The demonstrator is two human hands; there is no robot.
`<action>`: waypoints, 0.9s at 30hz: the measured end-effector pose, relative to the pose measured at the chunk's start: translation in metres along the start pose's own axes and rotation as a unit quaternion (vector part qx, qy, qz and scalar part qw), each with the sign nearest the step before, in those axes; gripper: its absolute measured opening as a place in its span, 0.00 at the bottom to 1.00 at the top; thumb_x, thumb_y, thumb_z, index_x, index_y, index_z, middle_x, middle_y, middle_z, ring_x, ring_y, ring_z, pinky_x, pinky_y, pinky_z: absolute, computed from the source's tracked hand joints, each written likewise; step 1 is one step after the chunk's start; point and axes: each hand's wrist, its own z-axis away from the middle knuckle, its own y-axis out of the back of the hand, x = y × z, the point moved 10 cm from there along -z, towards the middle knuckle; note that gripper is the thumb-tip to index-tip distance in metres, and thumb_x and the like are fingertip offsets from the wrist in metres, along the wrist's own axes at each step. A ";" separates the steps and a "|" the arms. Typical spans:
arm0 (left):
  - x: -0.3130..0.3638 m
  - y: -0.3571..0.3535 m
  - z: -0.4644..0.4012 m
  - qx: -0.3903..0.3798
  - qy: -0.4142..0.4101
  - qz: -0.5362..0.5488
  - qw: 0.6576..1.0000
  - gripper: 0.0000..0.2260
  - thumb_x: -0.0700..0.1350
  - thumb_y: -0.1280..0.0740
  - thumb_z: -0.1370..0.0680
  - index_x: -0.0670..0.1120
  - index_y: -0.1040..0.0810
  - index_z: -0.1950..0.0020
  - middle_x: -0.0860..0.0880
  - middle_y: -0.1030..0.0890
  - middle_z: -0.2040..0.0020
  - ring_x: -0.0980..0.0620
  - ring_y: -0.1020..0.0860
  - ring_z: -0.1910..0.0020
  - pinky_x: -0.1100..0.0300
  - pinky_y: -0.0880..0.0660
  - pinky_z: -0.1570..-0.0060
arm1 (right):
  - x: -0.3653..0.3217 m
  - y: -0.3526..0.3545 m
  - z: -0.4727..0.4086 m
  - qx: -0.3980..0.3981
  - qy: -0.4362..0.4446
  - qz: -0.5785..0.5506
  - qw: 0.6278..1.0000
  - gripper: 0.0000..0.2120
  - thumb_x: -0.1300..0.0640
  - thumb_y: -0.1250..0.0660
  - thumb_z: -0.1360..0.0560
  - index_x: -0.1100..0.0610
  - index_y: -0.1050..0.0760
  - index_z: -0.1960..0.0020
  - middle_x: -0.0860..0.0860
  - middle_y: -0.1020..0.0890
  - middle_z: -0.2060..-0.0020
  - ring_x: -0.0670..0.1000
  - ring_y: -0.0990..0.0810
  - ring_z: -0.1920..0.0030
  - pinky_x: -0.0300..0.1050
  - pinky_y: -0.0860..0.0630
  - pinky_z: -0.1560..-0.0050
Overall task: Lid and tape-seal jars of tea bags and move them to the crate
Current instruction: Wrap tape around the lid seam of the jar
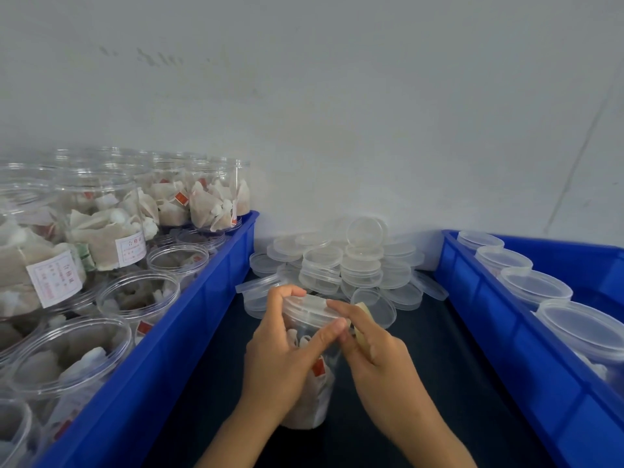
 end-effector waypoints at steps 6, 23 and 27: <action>-0.001 0.006 -0.007 0.001 -0.006 0.000 1.000 0.26 0.75 0.33 0.39 0.66 0.32 0.47 0.66 0.21 0.50 0.63 0.19 0.54 0.64 0.21 0.56 | -0.005 0.016 0.001 -0.039 0.011 0.074 0.996 0.19 0.44 0.45 0.20 0.29 0.45 0.32 0.42 0.23 0.62 0.37 0.24 0.63 0.32 0.30 0.63; -0.004 0.003 -0.010 -0.017 0.007 0.026 0.999 0.28 0.73 0.29 0.43 0.63 0.29 0.49 0.68 0.21 0.51 0.65 0.19 0.55 0.66 0.21 0.59 | 0.022 0.050 0.000 -0.067 -0.096 0.233 0.965 0.13 0.34 0.44 0.25 0.39 0.26 0.51 0.45 0.21 0.66 0.44 0.23 0.65 0.40 0.27 0.61; -0.013 0.008 -0.015 -0.027 0.032 0.071 0.997 0.25 0.70 0.25 0.43 0.63 0.28 0.52 0.66 0.19 0.52 0.62 0.18 0.56 0.62 0.20 0.58 | 0.028 0.055 -0.001 -0.062 -0.107 0.234 0.964 0.12 0.35 0.43 0.24 0.40 0.26 0.49 0.43 0.20 0.59 0.44 0.22 0.59 0.41 0.25 0.56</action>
